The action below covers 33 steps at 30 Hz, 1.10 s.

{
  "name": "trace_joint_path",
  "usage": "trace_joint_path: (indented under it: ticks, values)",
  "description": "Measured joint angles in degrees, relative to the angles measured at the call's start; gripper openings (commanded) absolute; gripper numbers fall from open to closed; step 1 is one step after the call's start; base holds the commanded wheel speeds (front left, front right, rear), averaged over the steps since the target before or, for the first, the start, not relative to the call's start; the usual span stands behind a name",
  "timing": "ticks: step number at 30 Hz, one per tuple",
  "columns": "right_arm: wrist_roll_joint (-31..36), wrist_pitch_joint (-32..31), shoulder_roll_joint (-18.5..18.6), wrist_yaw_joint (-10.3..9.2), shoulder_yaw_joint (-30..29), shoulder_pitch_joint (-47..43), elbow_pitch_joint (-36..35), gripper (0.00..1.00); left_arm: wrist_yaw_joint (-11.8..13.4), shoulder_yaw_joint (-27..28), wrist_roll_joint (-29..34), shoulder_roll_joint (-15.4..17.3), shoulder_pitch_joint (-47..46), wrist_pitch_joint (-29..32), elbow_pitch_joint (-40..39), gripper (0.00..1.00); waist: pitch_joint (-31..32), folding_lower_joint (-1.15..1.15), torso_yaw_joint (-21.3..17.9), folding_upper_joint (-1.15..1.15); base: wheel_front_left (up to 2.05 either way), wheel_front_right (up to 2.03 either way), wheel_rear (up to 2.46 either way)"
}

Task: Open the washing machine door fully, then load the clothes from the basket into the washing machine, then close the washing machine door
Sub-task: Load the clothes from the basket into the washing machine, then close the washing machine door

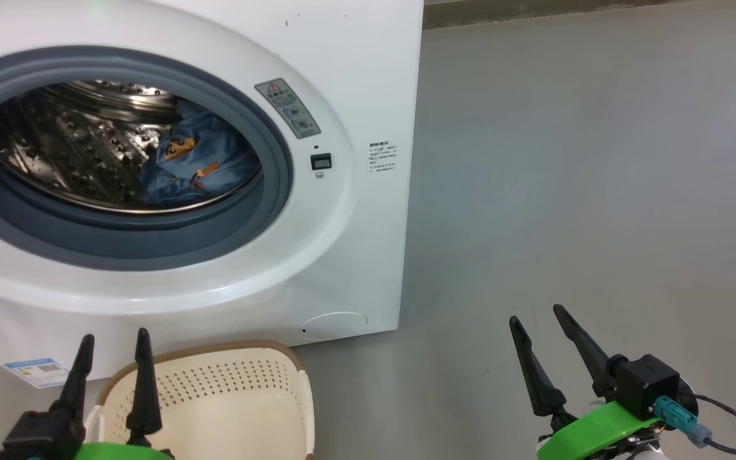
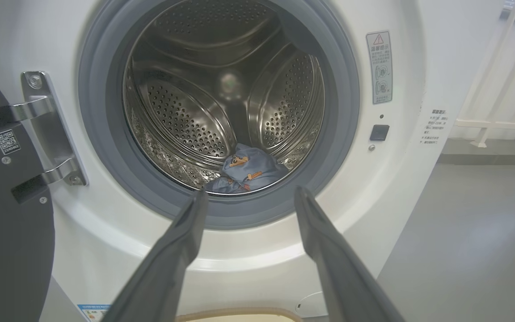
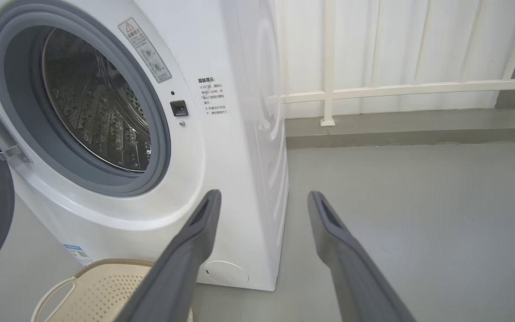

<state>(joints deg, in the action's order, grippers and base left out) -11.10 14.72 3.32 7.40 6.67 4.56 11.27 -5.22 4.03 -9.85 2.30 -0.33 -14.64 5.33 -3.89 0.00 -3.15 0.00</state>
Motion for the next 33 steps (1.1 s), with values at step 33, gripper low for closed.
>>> trace_joint_path:
  ticks: [33]
  values:
    - [1.44,0.0,-0.19,0.0,-2.1,-0.01,-1.9,1.0,2.52,-2.13,-3.07,0.01,3.01,0.0,-0.36,1.0,1.07,0.0,0.17,0.0,0.0,0.0,0.0]
